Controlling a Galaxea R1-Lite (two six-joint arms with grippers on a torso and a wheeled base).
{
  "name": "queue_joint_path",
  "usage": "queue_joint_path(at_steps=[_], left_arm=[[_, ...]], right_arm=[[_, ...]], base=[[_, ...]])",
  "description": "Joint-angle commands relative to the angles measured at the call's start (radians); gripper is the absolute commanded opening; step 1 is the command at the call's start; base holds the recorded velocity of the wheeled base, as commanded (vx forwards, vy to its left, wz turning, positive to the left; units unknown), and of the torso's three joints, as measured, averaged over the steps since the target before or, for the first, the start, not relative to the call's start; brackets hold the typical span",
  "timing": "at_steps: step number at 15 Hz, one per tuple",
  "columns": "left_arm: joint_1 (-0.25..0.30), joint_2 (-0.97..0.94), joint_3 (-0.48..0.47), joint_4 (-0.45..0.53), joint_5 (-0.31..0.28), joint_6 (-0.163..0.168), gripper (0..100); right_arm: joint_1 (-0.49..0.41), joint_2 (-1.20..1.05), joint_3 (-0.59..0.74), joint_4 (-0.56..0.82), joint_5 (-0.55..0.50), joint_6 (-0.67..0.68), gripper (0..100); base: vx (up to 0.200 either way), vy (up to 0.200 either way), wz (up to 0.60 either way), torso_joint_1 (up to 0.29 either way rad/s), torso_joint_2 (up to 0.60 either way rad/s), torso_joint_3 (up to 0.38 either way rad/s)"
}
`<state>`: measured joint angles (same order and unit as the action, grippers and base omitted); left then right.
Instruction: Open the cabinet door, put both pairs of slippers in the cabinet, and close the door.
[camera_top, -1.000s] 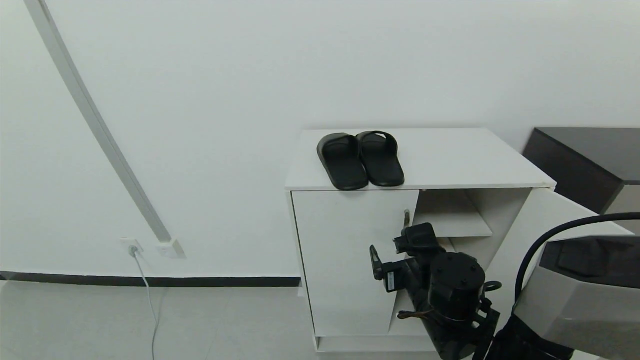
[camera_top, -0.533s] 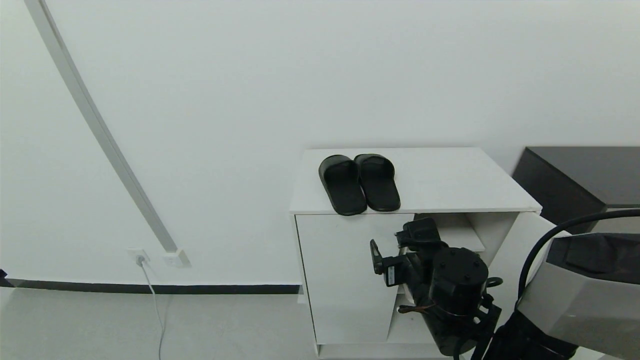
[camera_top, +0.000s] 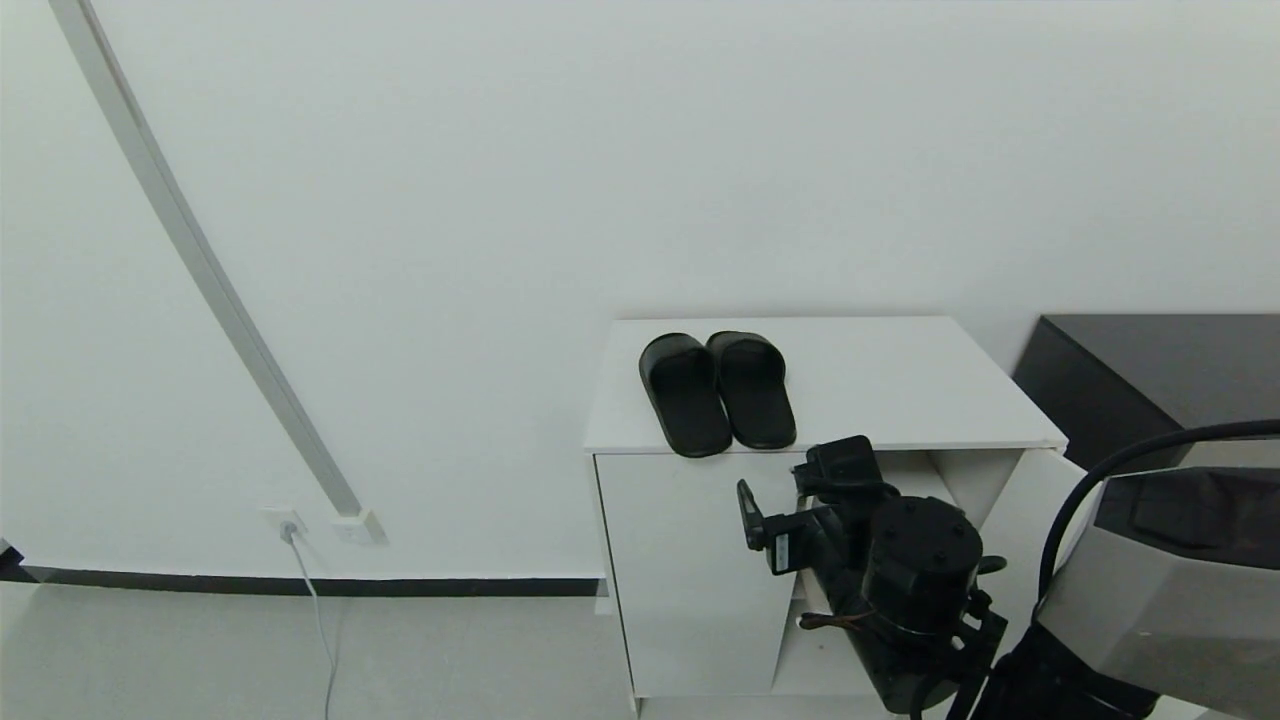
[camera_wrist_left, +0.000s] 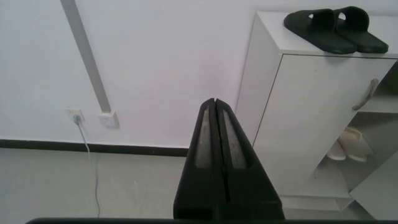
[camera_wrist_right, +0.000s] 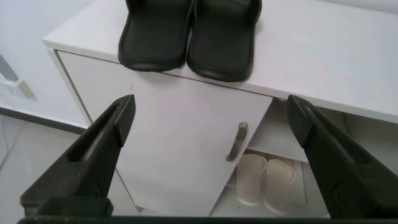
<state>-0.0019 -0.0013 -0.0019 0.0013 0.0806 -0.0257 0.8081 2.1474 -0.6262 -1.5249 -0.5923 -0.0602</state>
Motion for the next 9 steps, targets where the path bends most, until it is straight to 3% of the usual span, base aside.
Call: queue_joint_path(at_steps=[1,6,9], left_arm=[[0.0,0.001,0.002,0.0,0.001,0.0,0],[0.0,0.001,0.0,-0.001,0.001,0.001,0],[0.0,0.001,0.002,-0.001,0.001,0.001,0]], right_arm=[[0.0,0.008,0.0,-0.001,0.002,-0.009,100],[0.002,0.037,-0.032,-0.046,0.049,-0.021,100],[-0.035,-0.014,-0.228,0.227,0.051,0.013,100]], base=[[0.0,0.0,0.0,0.0,0.0,0.0],[0.0,0.0,0.0,0.0,0.0,0.0],[0.0,0.0,0.0,0.0,0.0,0.0]])
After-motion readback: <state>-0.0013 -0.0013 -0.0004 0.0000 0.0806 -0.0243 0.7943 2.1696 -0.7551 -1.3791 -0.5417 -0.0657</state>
